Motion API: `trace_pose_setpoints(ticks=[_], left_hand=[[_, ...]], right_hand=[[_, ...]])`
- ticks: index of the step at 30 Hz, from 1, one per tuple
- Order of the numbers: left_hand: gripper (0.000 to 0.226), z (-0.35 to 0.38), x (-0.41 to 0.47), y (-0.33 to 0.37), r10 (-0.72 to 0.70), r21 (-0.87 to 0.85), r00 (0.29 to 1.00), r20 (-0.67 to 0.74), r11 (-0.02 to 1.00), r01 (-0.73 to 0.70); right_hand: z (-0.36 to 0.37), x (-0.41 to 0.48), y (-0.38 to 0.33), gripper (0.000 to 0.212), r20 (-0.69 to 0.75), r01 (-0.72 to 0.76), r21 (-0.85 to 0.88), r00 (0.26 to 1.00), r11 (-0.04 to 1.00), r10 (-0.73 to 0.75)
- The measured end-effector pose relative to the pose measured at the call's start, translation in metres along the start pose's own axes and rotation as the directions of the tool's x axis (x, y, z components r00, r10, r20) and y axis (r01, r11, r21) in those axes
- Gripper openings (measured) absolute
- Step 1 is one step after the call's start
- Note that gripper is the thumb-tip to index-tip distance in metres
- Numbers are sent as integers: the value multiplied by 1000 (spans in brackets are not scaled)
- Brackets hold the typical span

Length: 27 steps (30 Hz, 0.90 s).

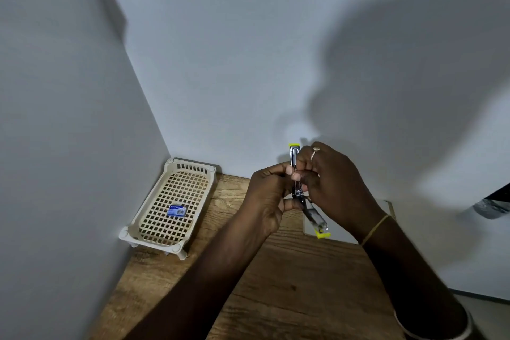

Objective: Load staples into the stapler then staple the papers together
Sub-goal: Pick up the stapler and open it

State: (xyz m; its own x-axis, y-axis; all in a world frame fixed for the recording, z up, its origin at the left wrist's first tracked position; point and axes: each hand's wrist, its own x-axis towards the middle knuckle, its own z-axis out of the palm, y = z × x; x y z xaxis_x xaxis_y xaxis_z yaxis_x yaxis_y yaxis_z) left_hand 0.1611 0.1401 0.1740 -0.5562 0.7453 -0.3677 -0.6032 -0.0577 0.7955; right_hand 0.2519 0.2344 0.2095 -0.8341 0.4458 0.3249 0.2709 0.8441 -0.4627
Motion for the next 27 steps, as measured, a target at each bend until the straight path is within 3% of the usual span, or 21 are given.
trace_pose_setpoints(ticks=[3,9,13,16,21,27], left_hand=[[50,0,2,-1,-18,-11,999,-36,1000,18],[53,-9,10,23,76,-51,995,-66,996,-80],[45,-7,12,27,77,-13,996,-46,997,-78],[50,-7,13,24,57,-30,997,-42,998,-58],[50,-13,17,25,44,-67,998,-46,997,-47],[38,-19,20,23,45,-63,998,-38,997,-47]], right_hand=[[4,-5,-2,24,-27,14,16,1000,1000,-14],[13,-21,-13,23,-79,86,56,994,995,-82],[13,-18,-15,30,-162,3,84,987,996,11],[8,-14,-17,33,-171,16,79,985,997,-3],[11,-23,-16,8,-158,86,10,984,996,-83],[16,-30,-8,25,-198,102,9,975,995,-98]])
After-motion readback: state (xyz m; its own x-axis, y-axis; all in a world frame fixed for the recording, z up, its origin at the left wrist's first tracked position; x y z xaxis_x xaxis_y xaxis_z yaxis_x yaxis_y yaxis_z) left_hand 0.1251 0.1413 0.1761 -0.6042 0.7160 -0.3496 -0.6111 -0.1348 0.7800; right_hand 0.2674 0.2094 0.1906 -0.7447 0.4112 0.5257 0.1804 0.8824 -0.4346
